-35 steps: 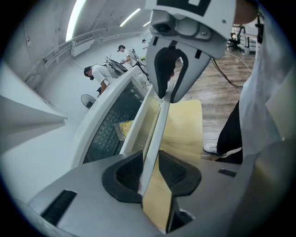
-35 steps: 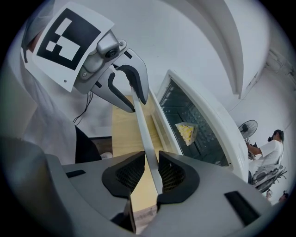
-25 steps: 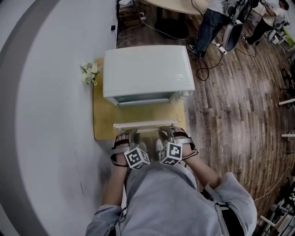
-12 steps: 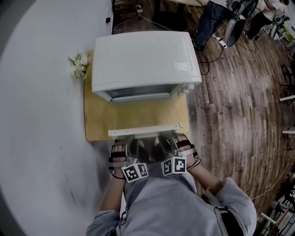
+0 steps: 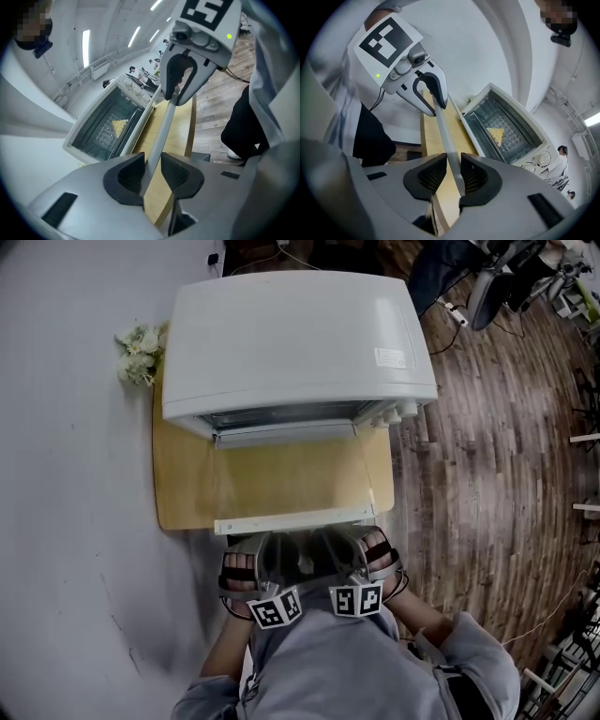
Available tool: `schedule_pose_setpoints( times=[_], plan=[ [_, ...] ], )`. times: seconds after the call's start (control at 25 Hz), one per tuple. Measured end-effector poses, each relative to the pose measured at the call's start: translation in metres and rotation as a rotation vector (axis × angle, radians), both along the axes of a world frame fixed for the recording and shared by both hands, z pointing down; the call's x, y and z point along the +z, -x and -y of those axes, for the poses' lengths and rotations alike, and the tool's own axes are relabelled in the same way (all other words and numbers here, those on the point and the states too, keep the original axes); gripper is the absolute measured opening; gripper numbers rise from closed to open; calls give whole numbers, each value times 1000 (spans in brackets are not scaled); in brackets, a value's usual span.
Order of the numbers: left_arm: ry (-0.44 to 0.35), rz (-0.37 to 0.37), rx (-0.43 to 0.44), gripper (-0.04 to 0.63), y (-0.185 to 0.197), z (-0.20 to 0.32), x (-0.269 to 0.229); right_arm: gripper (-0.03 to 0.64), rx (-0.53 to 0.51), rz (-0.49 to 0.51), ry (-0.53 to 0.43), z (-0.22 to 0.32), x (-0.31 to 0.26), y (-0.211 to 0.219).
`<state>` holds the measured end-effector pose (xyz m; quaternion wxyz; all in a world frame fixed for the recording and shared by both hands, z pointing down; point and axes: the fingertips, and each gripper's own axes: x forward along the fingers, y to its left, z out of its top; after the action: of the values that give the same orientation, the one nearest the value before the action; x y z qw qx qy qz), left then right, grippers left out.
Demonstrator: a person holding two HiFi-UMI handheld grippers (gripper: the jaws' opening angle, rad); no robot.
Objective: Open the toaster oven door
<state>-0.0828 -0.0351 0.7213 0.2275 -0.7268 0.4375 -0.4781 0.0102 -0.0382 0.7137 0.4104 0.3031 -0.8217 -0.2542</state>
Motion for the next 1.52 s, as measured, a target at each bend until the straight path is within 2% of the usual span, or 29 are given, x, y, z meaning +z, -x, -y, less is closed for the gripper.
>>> schedule_pose_setpoints(
  times=[0.28,0.6,0.88,1.0,1.2,1.36,1.52],
  plan=[
    [-100,-12,4,103,-2,-4,20,84,-12,57,-95,-5,19,-2],
    [-161,-16,-2,106,-4,-7,59,72,-32,99,-136,-9,57,-4],
    [-273,-72,-11,106,-4,-8,63,72,-51,153,-223,-11,60,-4],
    [-254,-76,-14,107,-3,-8,63,72,-55,148,-210,-10,59,-3],
    [-157,-65,-19,104,-2,-20,48,48,-63,134,-151,-20,38,-5],
    [-121,-82,-27,79,0,-27,5,21,-37,171,-97,-23,-6,-6],
    [-124,-144,-77,51,5,-20,-53,8,28,233,-65,-15,-62,-10]
  ],
)
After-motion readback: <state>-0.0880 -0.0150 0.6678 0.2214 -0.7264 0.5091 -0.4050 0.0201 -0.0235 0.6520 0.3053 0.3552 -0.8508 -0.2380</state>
